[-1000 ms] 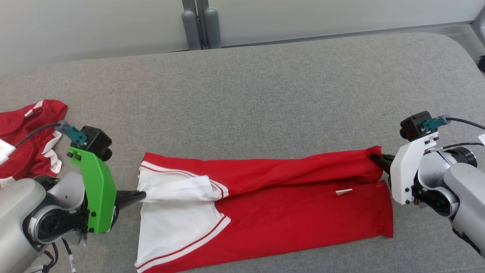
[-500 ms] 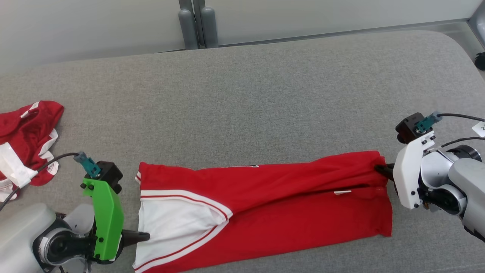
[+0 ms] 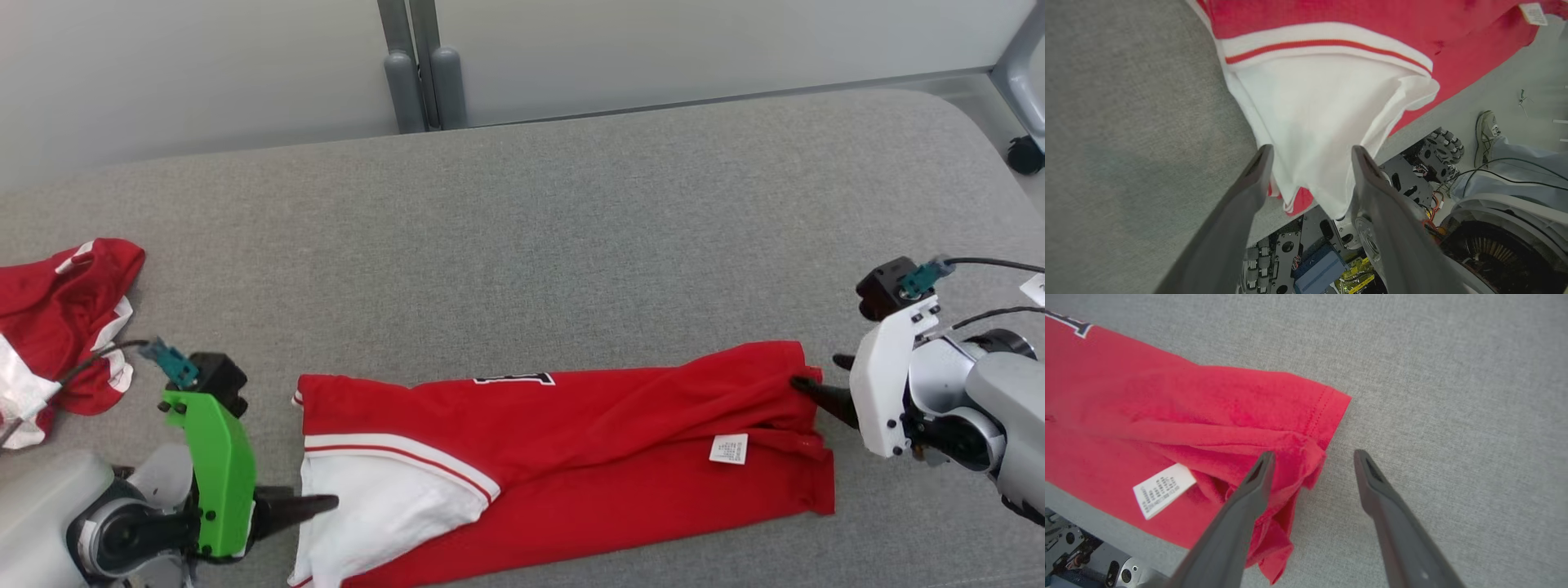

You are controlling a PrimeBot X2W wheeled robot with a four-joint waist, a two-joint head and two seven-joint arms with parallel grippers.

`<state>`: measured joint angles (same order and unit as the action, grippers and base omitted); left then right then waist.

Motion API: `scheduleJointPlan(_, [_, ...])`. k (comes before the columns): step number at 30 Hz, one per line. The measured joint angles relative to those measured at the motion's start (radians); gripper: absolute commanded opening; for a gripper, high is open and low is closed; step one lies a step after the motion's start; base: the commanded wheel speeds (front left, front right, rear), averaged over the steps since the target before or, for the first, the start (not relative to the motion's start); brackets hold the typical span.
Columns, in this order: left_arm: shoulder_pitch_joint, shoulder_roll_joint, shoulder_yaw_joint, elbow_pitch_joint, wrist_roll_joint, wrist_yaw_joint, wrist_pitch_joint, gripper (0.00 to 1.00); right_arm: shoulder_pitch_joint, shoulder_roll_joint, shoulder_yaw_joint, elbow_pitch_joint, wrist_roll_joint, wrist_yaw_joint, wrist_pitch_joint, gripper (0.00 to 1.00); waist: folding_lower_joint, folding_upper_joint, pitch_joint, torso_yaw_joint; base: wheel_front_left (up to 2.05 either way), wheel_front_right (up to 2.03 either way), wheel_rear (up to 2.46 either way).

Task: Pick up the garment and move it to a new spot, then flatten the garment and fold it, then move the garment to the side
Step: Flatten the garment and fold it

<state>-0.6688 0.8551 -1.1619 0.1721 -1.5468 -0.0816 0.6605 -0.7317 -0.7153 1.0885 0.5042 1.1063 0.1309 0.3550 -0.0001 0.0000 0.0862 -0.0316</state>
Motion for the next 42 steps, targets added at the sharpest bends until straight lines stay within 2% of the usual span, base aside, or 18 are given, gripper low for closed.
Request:
scheduleJointPlan(5, [-0.019,0.027,0.056,-0.042,0.021,-0.012,-0.100,1.00,-0.007,-0.006,-0.075,-0.016,0.068,0.000,-0.100,1.00,0.0000,0.0000,-0.028,0.003,0.00,0.00,0.00])
scheduleJointPlan(9, [-0.018,0.056,0.114,-0.085,0.080,-0.004,-0.265,1.00,0.005,0.004,-0.164,-0.049,0.089,0.000,-0.263,1.00,0.0000,0.0000,-0.052,0.004,0.00,0.00,0.00])
scheduleJointPlan(11, [-0.014,0.063,0.148,-0.098,0.128,0.021,-0.375,1.00,0.017,0.015,-0.205,-0.058,0.081,0.000,-0.362,1.00,0.0000,0.0000,-0.062,0.005,0.00,0.00,0.00])
scheduleJointPlan(16, [0.063,0.055,0.205,-0.130,0.226,0.125,-0.666,1.00,0.079,0.062,-0.298,-0.042,0.007,0.000,-0.564,1.00,0.0000,0.0000,-0.077,0.009,0.00,0.00,0.00])
scheduleJointPlan(20, [0.125,0.044,0.228,-0.129,0.311,0.211,-0.852,1.00,0.141,0.116,-0.400,-0.009,-0.071,0.000,-0.609,1.00,0.0000,0.0001,-0.079,0.016,0.00,0.00,0.00])
scheduleJointPlan(23, [0.178,0.024,0.270,-0.127,0.353,0.279,-0.911,1.00,0.198,0.163,-0.526,-0.009,-0.152,0.000,-0.616,1.00,0.0000,0.0000,-0.082,0.023,0.00,0.00,0.00])
scheduleJointPlan(26, [0.244,-0.019,0.345,-0.145,0.397,0.324,-0.919,1.00,0.275,0.205,-0.645,-0.048,-0.276,0.000,-0.618,1.00,0.0000,0.0000,-0.084,0.030,0.00,0.00,0.00])
scheduleJointPlan(27, [0.281,-0.052,0.413,-0.163,0.455,0.352,-0.921,1.00,0.324,0.236,-0.704,-0.067,-0.317,0.000,-0.618,1.00,0.0000,0.0000,-0.084,0.034,0.00,0.00,0.00])
scheduleJointPlan(31, [0.430,-0.151,0.572,-0.203,0.609,0.388,-0.923,1.00,0.462,0.329,-0.829,-0.132,-0.411,0.000,-0.618,1.00,0.0000,0.0000,-0.086,0.035,0.00,0.00,0.00])
scheduleJointPlan(35, [0.552,-0.263,0.688,-0.224,0.765,0.367,-0.923,1.00,0.571,0.399,-0.940,-0.178,-0.477,0.000,-0.618,1.00,0.0000,0.0000,-0.083,0.037,0.00,0.00,0.00])
scheduleJointPlan(38, [0.614,-0.342,0.771,-0.227,0.862,0.345,-0.923,1.00,0.622,0.439,-0.971,-0.192,-0.534,0.000,-0.618,1.00,0.0000,0.0000,-0.074,0.034,0.00,0.00,0.00])
scheduleJointPlan(42, [0.661,-0.425,0.841,-0.208,0.935,0.310,-0.923,1.00,0.637,0.458,-1.002,-0.200,-0.579,0.000,-0.598,1.00,0.0000,0.0000,-0.062,0.028,0.00,0.00,0.00])
